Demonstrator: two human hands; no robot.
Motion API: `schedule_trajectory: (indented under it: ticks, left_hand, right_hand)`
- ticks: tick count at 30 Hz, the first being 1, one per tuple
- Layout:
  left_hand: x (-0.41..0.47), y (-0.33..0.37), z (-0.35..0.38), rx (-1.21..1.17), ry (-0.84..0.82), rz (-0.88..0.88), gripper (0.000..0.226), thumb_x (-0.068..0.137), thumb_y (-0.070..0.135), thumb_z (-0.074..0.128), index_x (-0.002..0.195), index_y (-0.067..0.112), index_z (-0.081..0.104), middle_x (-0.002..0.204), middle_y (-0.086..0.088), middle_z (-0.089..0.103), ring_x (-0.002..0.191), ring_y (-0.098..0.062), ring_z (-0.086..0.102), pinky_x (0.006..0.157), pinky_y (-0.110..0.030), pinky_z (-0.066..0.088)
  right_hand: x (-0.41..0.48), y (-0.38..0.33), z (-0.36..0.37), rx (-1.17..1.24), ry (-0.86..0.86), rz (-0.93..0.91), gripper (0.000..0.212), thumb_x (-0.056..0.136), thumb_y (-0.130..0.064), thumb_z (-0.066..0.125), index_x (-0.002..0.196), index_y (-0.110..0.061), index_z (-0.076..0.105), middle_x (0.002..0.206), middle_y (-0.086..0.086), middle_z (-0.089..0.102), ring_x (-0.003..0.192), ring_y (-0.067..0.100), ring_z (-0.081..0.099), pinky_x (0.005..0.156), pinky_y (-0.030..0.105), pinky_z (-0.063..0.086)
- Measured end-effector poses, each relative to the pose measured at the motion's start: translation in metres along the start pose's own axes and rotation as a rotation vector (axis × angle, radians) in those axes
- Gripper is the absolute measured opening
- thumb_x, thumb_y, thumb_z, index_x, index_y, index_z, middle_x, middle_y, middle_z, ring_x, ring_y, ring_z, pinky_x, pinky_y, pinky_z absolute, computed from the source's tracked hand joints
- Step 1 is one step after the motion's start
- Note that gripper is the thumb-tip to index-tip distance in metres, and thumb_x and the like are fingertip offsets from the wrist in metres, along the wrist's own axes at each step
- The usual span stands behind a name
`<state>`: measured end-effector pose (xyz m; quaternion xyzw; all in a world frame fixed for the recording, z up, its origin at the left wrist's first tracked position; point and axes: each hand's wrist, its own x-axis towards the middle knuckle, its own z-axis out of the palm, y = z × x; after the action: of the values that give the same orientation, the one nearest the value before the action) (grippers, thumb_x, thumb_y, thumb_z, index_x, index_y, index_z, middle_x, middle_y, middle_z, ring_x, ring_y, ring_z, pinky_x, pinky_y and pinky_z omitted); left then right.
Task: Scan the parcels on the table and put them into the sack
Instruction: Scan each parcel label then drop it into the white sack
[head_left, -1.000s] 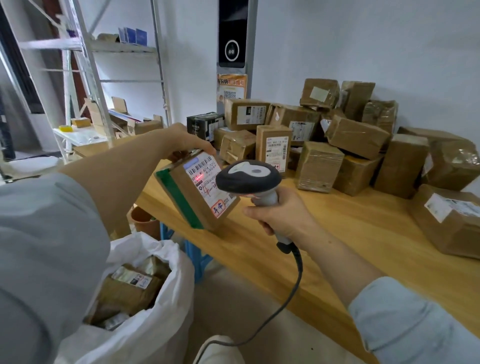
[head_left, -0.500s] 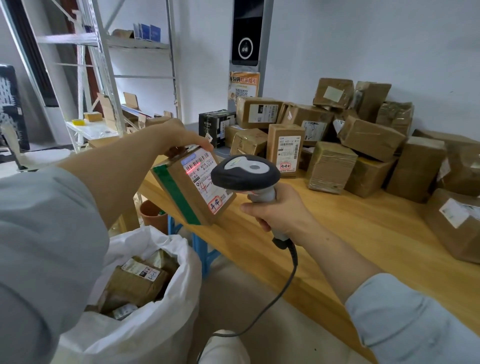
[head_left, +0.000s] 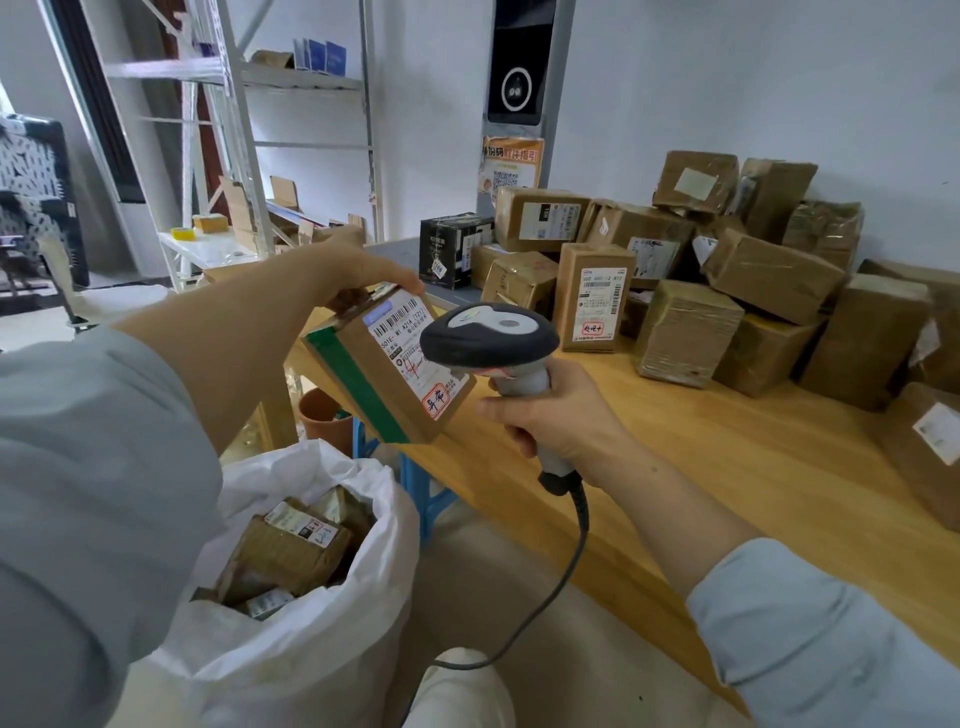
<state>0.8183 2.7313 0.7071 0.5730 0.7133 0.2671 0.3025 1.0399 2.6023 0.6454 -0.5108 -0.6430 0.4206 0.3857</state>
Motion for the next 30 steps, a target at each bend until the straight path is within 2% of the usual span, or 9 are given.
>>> schedule_trajectory:
  ticks: [4, 10, 15, 17, 20, 21, 23, 26, 30]
  left_hand:
    - [-0.01, -0.035, -0.02, -0.049, -0.003, -0.098, 0.039, 0.078, 0.038, 0.075, 0.093, 0.008, 0.055, 0.091, -0.014, 0.066, 0.075, -0.026, 0.064, 0.063, -0.034, 0.053]
    - [-0.021, -0.141, -0.03, -0.046, -0.081, -0.391, 0.041, 0.084, 0.036, 0.068, 0.109, 0.005, 0.058, 0.099, -0.019, 0.069, 0.088, -0.034, 0.068, 0.072, -0.042, 0.056]
    - [-0.029, -0.212, 0.007, -0.024, -0.038, -0.617, 0.034, 0.09, 0.036, 0.064, 0.089, 0.003, 0.057, 0.067, -0.016, 0.067, 0.057, -0.028, 0.065, 0.051, -0.032, 0.052]
    - [-0.015, -0.247, 0.022, -0.035, 0.006, -0.686, 0.047, 0.078, 0.048, 0.073, 0.086, 0.004, 0.056, 0.076, -0.018, 0.066, 0.065, -0.03, 0.066, 0.062, -0.034, 0.054]
    - [0.072, -0.368, 0.052, 0.038, 0.147, -0.788, 0.111, 0.018, 0.075, 0.076, 0.105, 0.008, 0.059, 0.101, -0.021, 0.062, 0.087, -0.038, 0.063, 0.082, -0.044, 0.053]
    - [0.093, -0.391, 0.063, 0.026, 0.193, -0.795, 0.125, 0.012, 0.079, 0.073, 0.113, 0.007, 0.057, 0.109, -0.022, 0.059, 0.095, -0.04, 0.061, 0.086, -0.047, 0.052]
    - [0.078, -0.371, 0.076, -0.051, 0.191, -0.781, 0.124, 0.031, 0.086, 0.068, 0.125, 0.008, 0.051, 0.124, -0.021, 0.054, 0.109, -0.04, 0.056, 0.093, -0.047, 0.05]
    - [0.026, -0.273, 0.075, -0.111, 0.225, -0.632, 0.088, 0.075, 0.074, 0.056, 0.128, 0.003, 0.05, 0.133, -0.022, 0.043, 0.116, -0.038, 0.051, 0.095, -0.044, 0.05]
    - [0.039, -0.202, 0.076, -0.174, 0.294, -0.372, 0.063, 0.084, 0.062, 0.049, 0.113, 0.006, 0.059, 0.123, -0.021, 0.053, 0.104, -0.035, 0.057, 0.09, -0.047, 0.052]
  right_hand:
    - [0.01, 0.005, 0.023, 0.097, -0.027, 0.042, 0.017, 0.08, -0.011, 0.074, 0.087, -0.016, 0.059, 0.052, -0.003, 0.057, 0.04, 0.01, 0.046, 0.041, 0.023, 0.043]
    - [0.025, 0.027, 0.076, 0.152, -0.123, 0.133, 0.013, 0.081, -0.009, 0.073, 0.076, -0.006, 0.06, 0.051, 0.007, 0.053, 0.04, 0.016, 0.042, 0.041, 0.025, 0.041]
    - [0.04, 0.043, 0.104, 0.155, -0.145, 0.206, 0.013, 0.08, -0.008, 0.073, 0.079, -0.007, 0.061, 0.053, 0.008, 0.053, 0.04, 0.016, 0.042, 0.04, 0.024, 0.041]
    - [0.045, 0.049, 0.11, 0.149, -0.148, 0.228, 0.013, 0.08, -0.009, 0.074, 0.079, -0.008, 0.061, 0.053, 0.007, 0.054, 0.04, 0.015, 0.043, 0.041, 0.024, 0.041]
    - [0.049, 0.059, 0.116, 0.162, -0.14, 0.267, 0.013, 0.08, -0.01, 0.074, 0.083, -0.007, 0.062, 0.053, 0.005, 0.055, 0.04, 0.015, 0.044, 0.041, 0.025, 0.041]
    - [0.05, 0.061, 0.116, 0.158, -0.132, 0.28, 0.013, 0.08, -0.01, 0.074, 0.084, -0.006, 0.062, 0.053, 0.006, 0.055, 0.04, 0.015, 0.045, 0.041, 0.025, 0.041]
    - [0.05, 0.065, 0.115, 0.163, -0.111, 0.306, 0.012, 0.08, -0.01, 0.073, 0.081, -0.006, 0.062, 0.054, 0.006, 0.055, 0.04, 0.014, 0.046, 0.041, 0.025, 0.042]
    - [0.052, 0.064, 0.106, 0.223, -0.059, 0.328, 0.016, 0.08, -0.01, 0.073, 0.071, -0.008, 0.06, 0.053, 0.006, 0.054, 0.041, 0.015, 0.046, 0.043, 0.025, 0.042]
    - [0.053, 0.05, 0.086, 0.379, 0.014, 0.347, 0.014, 0.081, -0.01, 0.072, 0.075, -0.007, 0.06, 0.053, 0.004, 0.054, 0.041, 0.013, 0.047, 0.043, 0.023, 0.042]
